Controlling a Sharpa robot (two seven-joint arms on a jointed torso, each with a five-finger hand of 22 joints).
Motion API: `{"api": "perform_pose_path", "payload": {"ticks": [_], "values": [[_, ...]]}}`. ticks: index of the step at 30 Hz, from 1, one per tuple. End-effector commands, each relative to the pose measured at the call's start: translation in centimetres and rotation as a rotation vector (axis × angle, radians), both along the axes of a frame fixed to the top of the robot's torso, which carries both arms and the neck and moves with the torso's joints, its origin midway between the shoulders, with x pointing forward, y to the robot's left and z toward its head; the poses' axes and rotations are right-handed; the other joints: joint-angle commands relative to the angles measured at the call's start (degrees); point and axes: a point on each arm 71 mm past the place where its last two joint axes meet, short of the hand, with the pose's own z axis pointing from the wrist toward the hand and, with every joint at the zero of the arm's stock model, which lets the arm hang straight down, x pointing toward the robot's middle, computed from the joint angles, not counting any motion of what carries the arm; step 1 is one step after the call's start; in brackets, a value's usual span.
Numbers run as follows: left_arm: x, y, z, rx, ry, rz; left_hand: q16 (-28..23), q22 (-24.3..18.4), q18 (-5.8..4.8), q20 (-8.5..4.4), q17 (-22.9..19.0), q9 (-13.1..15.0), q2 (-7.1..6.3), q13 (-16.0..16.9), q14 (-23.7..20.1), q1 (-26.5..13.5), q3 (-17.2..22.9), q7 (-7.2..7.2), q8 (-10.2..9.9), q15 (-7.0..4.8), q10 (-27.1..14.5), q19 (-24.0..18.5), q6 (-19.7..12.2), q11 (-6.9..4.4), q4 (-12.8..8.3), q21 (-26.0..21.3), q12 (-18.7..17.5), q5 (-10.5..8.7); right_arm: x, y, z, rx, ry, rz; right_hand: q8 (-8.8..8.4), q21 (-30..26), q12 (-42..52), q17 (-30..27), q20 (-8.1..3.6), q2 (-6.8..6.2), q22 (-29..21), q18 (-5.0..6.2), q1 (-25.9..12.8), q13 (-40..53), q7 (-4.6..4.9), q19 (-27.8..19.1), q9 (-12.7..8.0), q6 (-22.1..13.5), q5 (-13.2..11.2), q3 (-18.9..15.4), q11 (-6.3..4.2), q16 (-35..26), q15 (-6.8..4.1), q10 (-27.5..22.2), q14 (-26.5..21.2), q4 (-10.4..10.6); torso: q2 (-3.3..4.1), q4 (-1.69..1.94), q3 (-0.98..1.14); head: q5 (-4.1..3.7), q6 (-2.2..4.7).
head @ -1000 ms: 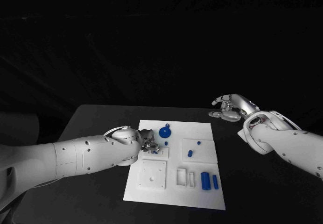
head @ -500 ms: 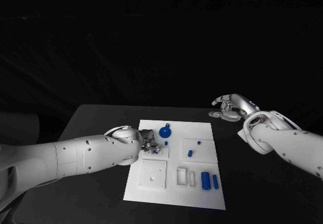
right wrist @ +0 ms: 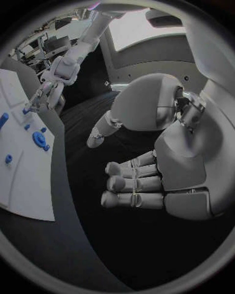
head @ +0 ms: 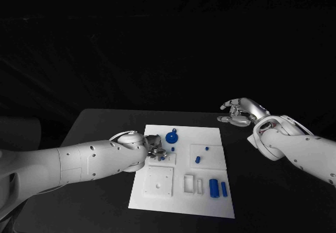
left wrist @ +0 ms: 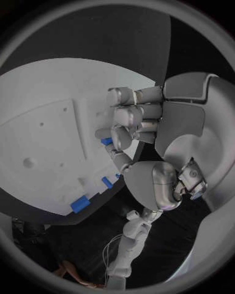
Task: Assemble the parts on the task board
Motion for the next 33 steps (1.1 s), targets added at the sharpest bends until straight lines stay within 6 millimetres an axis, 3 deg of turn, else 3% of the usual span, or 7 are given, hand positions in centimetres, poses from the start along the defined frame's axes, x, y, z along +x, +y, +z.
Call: {"api": "perform_pose_path", "payload": {"ticks": [1, 12, 33], "values": [[-0.24, -0.37, -0.4, 0.008, 0.018, -0.02, 0.2, 0.1, 1.03, -6.1, -0.1, -0.1, 0.79, -0.1, 0.7, 0.0, 0.2, -4.65, -0.1, -0.76, -1.5, -0.2, 9.1, -1.59, 0.0, 0.2, 0.4, -0.14, -0.03, 0.16, -0.05, -0.005, 0.008, 0.011, 0.28, -0.3, 0.4, -0.1, 0.21, 0.29, 0.1, 4.03, 0.2, -0.1, 0.64, -0.1, 0.0, -0.2, 0.6, -0.3, 0.07, 0.3, -0.02, -0.5, -0.6, 0.1, -0.01, -0.02, -0.01, 0.01, -0.01], [-0.27, -0.52, -0.47, 0.027, 0.027, -0.035, 0.3, 0.2, 1.12, -6.12, -0.2, -0.4, 1.32, -0.3, 0.8, 0.7, 0.8, -4.7, 0.4, -0.72, -1.7, -0.2, 8.9, -1.65, -1.7, 0.3, 0.7, 3.08, -0.04, 0.16, -0.07, -0.006, 0.011, 0.013, 0.29, -0.3, 0.4, -0.2, 0.22, 0.31, 0.1, 4.03, 0.2, -0.2, 0.64, -0.1, 0.0, -0.2, 0.9, -0.4, 0.08, 0.3, -0.02, -0.5, -0.6, 0.1, 0.01, 0.02, -0.01, -0.07, 0.08], [-0.35, -0.01, -0.57, 0.057, 0.038, -0.035, 0.2, 0.1, 1.15, -6.11, -0.3, -0.6, 1.2, -0.5, 0.8, 1.5, 1.1, -4.69, 0.7, -0.72, -1.7, -0.2, 8.8, -1.65, -2.6, 0.3, 0.8, 4.19, -0.06, 0.23, -0.07, -0.006, 0.011, 0.015, 0.29, -0.3, 0.5, -0.2, 0.23, 0.3, 0.1, 4.03, 0.1, -0.2, 0.65, -0.1, 0.0, -0.2, 1.0, -0.5, 0.08, 0.4, -0.01, -0.5, -0.6, 0.1, 0.01, 0.08, -0.09, -0.04, -0.08]]}}
